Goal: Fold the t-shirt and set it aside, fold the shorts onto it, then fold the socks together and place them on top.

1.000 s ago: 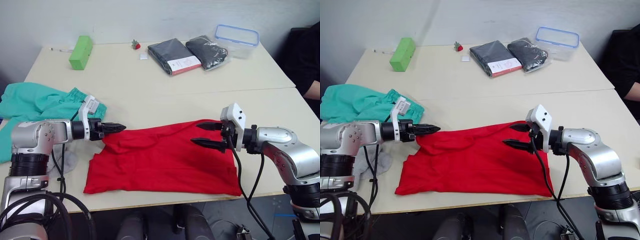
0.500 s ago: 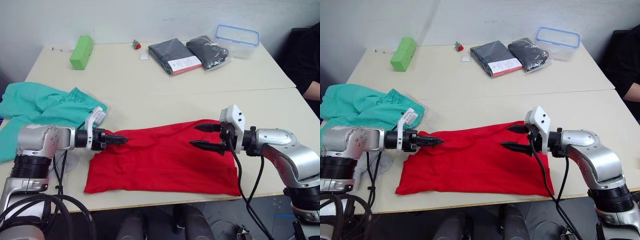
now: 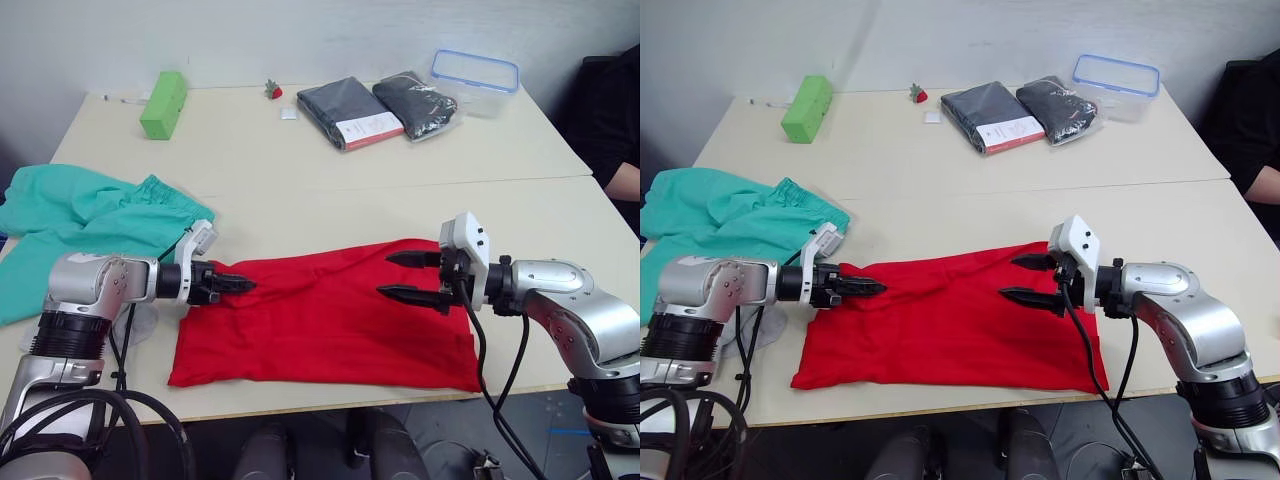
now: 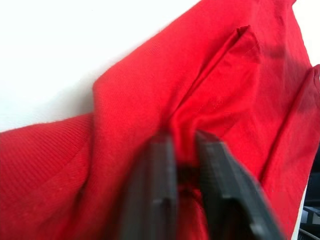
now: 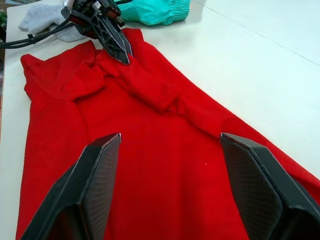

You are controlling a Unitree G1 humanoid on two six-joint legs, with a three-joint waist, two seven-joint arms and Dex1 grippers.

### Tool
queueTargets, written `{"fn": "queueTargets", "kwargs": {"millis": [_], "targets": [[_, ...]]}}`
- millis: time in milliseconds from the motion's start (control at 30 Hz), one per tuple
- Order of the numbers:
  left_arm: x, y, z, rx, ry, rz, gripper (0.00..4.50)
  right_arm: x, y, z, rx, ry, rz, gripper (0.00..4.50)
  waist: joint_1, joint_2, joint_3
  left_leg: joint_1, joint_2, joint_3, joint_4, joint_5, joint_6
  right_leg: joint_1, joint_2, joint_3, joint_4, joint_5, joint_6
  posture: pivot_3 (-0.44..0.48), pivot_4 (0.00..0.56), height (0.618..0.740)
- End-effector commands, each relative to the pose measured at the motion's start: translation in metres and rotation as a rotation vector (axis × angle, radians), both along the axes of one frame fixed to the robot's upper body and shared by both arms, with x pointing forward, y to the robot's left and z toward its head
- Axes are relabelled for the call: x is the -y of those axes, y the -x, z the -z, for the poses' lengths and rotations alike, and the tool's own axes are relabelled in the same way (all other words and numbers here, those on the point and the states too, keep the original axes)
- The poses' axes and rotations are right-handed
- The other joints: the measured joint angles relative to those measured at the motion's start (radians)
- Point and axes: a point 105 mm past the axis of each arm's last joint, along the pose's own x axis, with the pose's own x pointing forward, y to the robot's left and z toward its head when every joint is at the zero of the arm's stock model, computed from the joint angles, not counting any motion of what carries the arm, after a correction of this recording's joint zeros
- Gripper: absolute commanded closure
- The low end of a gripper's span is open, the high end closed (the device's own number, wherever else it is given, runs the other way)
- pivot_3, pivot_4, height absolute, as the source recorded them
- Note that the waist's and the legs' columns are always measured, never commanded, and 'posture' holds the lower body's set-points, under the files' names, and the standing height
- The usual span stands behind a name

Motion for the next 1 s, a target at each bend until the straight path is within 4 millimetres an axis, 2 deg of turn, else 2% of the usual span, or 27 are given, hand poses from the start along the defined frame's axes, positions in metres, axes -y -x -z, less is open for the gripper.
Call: {"fn": "queueTargets", "kwargs": {"millis": [33, 200, 467, 533, 633, 767, 833, 900, 1000], "targets": [[-0.002, -0.003, -0.013, 0.033, 0.024, -0.002, 4.47, 0.001, 0.003, -0.013, 0.051, 0.002, -0.011, 1.3, 0.0, 0.0, 0.0, 0.0, 0.0, 0.0, 0.0, 0.0, 0.0, 0.0, 0.0, 0.0, 0.0, 0.0, 0.0, 0.0, 0.15, 0.74], [-0.004, -0.014, -0.025, 0.122, 0.024, -0.014, 4.47, 0.0, 0.004, -0.011, 0.05, 0.005, -0.015, 1.3, 0.001, 0.0, 0.0, 0.0, 0.0, 0.0, 0.0, 0.0, 0.0, 0.0, 0.0, 0.0, 0.0, 0.0, 0.0, 0.0, 0.15, 0.74], [-0.01, -0.046, -0.071, 0.537, -0.112, 0.077, 4.47, 0.0, 0.003, -0.011, 0.05, 0.006, -0.016, 1.3, 0.001, 0.0, 0.0, 0.0, 0.0, 0.0, 0.0, 0.0, 0.0, 0.0, 0.0, -0.001, 0.0, 0.0, 0.0, 0.0, 0.15, 0.74], [-0.01, -0.055, -0.088, 0.704, -0.185, 0.121, 4.47, 0.0, 0.003, -0.009, 0.047, 0.007, -0.018, 1.3, 0.001, 0.0, 0.0, 0.0, 0.0, 0.0, 0.0, 0.0, 0.0, 0.0, 0.001, -0.001, 0.0, 0.0, 0.0, 0.0, 0.15, 0.74], [0.004, -0.054, -0.104, 1.013, -0.305, 0.309, 4.47, -0.001, 0.003, -0.008, 0.041, 0.007, -0.02, 1.3, 0.002, 0.0, 0.0, 0.0, 0.0, 0.001, 0.0, 0.0, 0.0, 0.0, 0.001, -0.004, -0.001, 0.0, 0.0, 0.0, 0.15, 0.74], [0.019, -0.056, -0.127, 1.385, -0.438, 0.361, 4.47, -0.001, 0.002, -0.006, 0.038, 0.008, -0.018, 1.3, 0.003, 0.0, 0.0, -0.001, 0.0, 0.002, 0.0, 0.0, 0.0, -0.001, 0.0, -0.006, -0.001, 0.0, 0.0, 0.0, 0.15, 0.74], [0.027, -0.048, -0.128, 1.524, -0.5, 0.436, 4.47, 0.0, 0.002, -0.006, 0.036, 0.006, -0.011, 1.3, 0.003, 0.0, 0.0, -0.001, 0.0, 0.002, 0.0, 0.0, 0.0, -0.001, 0.0, -0.007, -0.001, 0.0, 0.001, 0.0, 0.15, 0.74], [0.033, -0.037, -0.116, 1.61, -0.558, 0.533, 4.47, 0.002, 0.001, -0.005, 0.035, 0.008, -0.006, 1.3, 0.002, 0.0, 0.0, -0.001, 0.0, 0.001, 0.0, 0.0, 0.0, -0.001, -0.001, -0.007, -0.001, 0.0, 0.001, 0.0, 0.15, 0.74], [0.033, -0.025, -0.095, 1.644, -0.59, 0.611, 4.47, 0.004, 0.0, -0.004, 0.034, 0.012, 0.008, 1.3, -0.002, 0.0, 0.0, 0.0, 0.0, 0.002, 0.0, 0.0, 0.0, -0.001, -0.001, -0.008, -0.001, 0.0, 0.001, 0.0, 0.15, 0.74]]}}
